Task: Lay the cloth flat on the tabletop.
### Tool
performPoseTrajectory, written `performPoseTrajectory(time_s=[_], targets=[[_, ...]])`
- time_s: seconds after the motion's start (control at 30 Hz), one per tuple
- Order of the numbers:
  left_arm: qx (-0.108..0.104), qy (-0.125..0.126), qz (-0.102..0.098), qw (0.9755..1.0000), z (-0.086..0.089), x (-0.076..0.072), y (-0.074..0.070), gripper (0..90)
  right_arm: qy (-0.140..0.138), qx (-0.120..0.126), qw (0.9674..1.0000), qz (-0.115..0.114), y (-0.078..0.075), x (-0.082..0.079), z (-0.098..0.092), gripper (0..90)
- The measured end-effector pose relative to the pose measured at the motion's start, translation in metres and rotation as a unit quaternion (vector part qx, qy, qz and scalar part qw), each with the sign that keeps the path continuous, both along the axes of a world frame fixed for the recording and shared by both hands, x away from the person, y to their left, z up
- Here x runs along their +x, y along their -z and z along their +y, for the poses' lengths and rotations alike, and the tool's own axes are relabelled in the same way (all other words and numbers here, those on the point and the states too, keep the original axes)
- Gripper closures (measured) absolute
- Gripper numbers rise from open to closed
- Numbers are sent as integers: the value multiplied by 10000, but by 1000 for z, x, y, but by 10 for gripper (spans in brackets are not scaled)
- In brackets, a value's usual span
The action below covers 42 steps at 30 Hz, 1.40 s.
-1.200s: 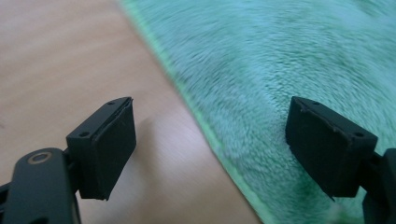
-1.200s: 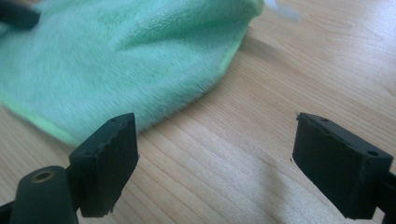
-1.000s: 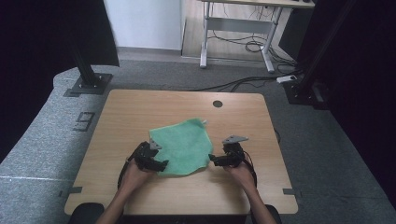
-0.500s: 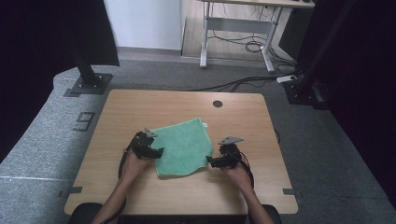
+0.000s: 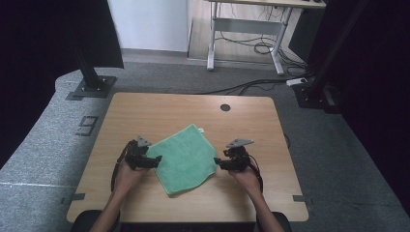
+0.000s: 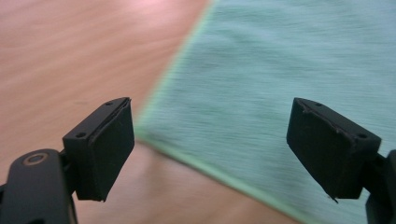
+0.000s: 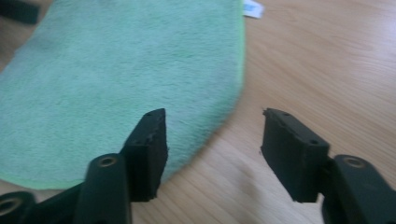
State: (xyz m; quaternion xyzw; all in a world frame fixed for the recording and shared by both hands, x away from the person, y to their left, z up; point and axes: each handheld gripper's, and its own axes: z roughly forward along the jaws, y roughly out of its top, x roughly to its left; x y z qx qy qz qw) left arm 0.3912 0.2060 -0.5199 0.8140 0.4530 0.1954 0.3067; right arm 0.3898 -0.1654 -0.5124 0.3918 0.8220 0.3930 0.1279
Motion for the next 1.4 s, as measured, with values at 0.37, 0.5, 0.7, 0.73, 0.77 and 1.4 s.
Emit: performPoseTrajectory(time_s=[0.37, 0.5, 0.7, 0.73, 0.77, 1.4], targets=[[252, -201, 33, 9995, 11, 8, 20, 160, -110, -490, 9975, 494, 23, 9, 26, 688], [25, -246, 107, 9996, 14, 7, 22, 162, -118, -645, 9969, 442, 19, 7, 29, 820], [-71, -264, 140, 9995, 15, 7, 23, 163, -197, -605, 9980, 55, -8, 6, 41, 823], [-77, -269, 139, 9995, 15, 7, 23, 164, -256, -615, 9978, 13, -13, 6, 46, 821], [-104, -260, 149, 9995, 16, 7, 23, 167, -308, -625, 9976, -33, -15, 6, 51, 820], [-192, -237, 160, 9994, 18, 7, 24, 168, -1373, -571, 9885, 268, 11, 14, 153, 690]])
